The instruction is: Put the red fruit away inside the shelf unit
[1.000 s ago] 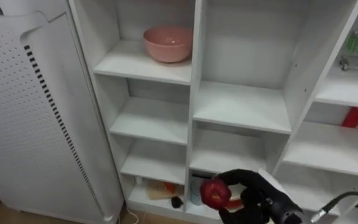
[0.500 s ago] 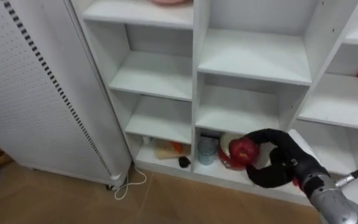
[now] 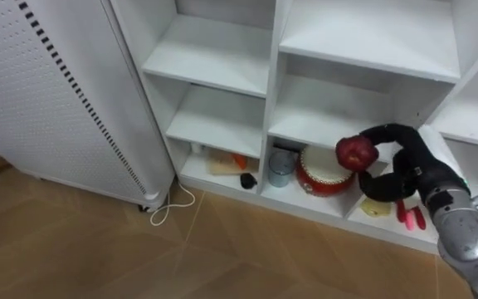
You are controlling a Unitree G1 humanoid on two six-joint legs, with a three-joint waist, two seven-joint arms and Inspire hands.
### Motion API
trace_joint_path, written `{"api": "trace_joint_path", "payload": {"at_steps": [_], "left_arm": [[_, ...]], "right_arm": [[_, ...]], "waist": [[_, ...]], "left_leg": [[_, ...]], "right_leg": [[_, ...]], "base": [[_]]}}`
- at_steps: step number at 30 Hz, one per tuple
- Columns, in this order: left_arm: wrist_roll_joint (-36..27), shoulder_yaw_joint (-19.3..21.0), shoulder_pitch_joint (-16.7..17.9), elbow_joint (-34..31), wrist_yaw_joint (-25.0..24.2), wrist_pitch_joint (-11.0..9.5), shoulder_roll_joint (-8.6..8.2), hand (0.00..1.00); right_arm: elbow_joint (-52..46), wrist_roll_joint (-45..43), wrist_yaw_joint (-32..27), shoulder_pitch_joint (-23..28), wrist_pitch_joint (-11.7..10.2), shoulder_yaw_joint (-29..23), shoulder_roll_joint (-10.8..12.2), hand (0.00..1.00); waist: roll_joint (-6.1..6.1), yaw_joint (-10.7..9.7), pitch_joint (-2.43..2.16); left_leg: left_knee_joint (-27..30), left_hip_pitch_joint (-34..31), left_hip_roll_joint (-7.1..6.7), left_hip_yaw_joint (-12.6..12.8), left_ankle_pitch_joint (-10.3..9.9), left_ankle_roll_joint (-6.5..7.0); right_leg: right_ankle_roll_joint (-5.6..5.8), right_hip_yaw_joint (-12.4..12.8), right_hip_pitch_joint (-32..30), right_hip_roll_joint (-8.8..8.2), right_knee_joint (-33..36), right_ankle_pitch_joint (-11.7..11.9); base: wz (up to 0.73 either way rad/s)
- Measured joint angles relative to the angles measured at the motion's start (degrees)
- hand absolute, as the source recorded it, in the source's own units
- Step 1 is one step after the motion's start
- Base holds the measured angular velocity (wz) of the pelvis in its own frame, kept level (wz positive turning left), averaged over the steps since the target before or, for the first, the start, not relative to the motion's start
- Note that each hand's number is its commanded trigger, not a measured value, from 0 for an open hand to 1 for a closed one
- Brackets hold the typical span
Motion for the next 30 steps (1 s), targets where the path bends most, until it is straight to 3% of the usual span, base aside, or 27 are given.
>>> {"api": "trace_joint_path", "payload": {"at_steps": [4,6,14,23,30], "left_arm": [[0.0,0.0,0.1,0.0,0.2,0.5,2.11,0.0],[-0.1,-0.1,0.3,0.0,0.5,0.8,2.39,0.0],[-1.0,-0.1,1.8,-1.1,0.8,3.1,2.75,0.0],[-1.4,0.0,3.0,-3.3,2.5,3.7,3.23,0.0],[-3.0,-0.1,4.0,-3.3,5.2,3.9,3.27,0.0]], "right_arm": [[0.3,1.2,-3.3,-3.2,0.4,1.8,-0.2,1.0],[1.2,1.6,-4.7,-4.1,0.4,2.4,-0.2,1.0],[6.1,4.1,-8.2,-6.5,2.4,3.8,-0.2,1.0],[7.1,4.2,-11.3,-6.5,4.3,4.0,-0.1,1.0],[7.1,8.8,-15.9,-6.5,4.6,4.0,-0.2,1.0]], "waist": [[-0.57,-0.1,0.0],[-0.92,-0.1,-0.02],[-1.25,0.6,0.02],[-0.93,3.7,0.19],[-0.74,4.8,0.26]], "left_leg": [[0.1,-0.7,-0.13,-0.1,0.0,0.04],[0.5,-0.9,-0.11,-0.1,0.0,0.1],[2.4,-2.1,-0.6,-0.5,-0.7,0.87],[4.7,-2.5,-1.16,-0.7,-2.1,1.24],[4.7,-2.5,-3.19,-0.8,-2.1,1.33]], "right_leg": [[-0.09,-0.9,-0.1,-0.58,0.0,-0.3],[0.13,-1.1,0.0,-0.65,0.2,-0.6],[0.94,-1.8,0.1,-1.51,1.4,-1.6],[1.73,-1.6,0.2,-2.08,3.6,-3.2],[1.96,-1.9,0.3,-4.47,5.1,-4.5]], "base": [[0.08],[0.1],[0.07],[0.03],[0.14]]}}
